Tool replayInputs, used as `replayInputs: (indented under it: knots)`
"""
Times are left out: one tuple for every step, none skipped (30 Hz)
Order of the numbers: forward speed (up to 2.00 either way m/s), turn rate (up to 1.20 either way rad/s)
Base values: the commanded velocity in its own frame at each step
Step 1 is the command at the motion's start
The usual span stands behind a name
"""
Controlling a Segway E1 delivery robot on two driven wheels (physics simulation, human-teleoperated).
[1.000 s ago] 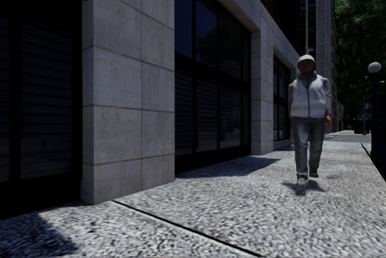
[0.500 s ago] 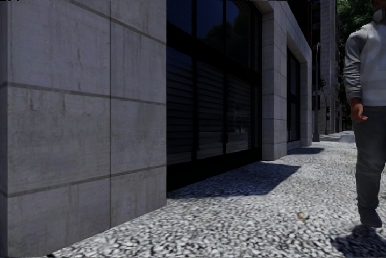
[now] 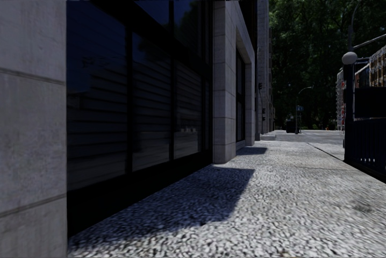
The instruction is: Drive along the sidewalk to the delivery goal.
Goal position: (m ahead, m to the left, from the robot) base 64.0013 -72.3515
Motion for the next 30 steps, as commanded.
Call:
replayInputs:
  knots:
    - [1.56,-0.8]
    - [1.56,-0.8]
    - [1.58,-0.8]
    - [1.58,-0.78]
    - [1.59,-0.77]
    - [1.59,-0.77]
    - [1.61,-0.75]
    - [1.61,-0.71]
    - [1.62,-0.69]
    - [1.62,-0.69]
    - [1.62,-0.68]
    - [1.63,-0.68]
    - [1.63,-0.68]
    - [1.63,-0.68]
    - [1.63,-0.68]
    - [1.64,-0.62]
    - [2.0,-0.44]
    - [2.0,-0.2]
    - [2.0,-0.2]
    - [2.0,0.0]
    - [2.0,0.0]
    - [2.0,0.0]
    - [2.0,0.0]
    - [2.0,0.0]
    - [2.0,0.0]
    - [2.0,0.0]
    - [2.0,0.0]
    - [2.0,0.0]
    - [2.0,0.0]
    - [2.0,0.0]
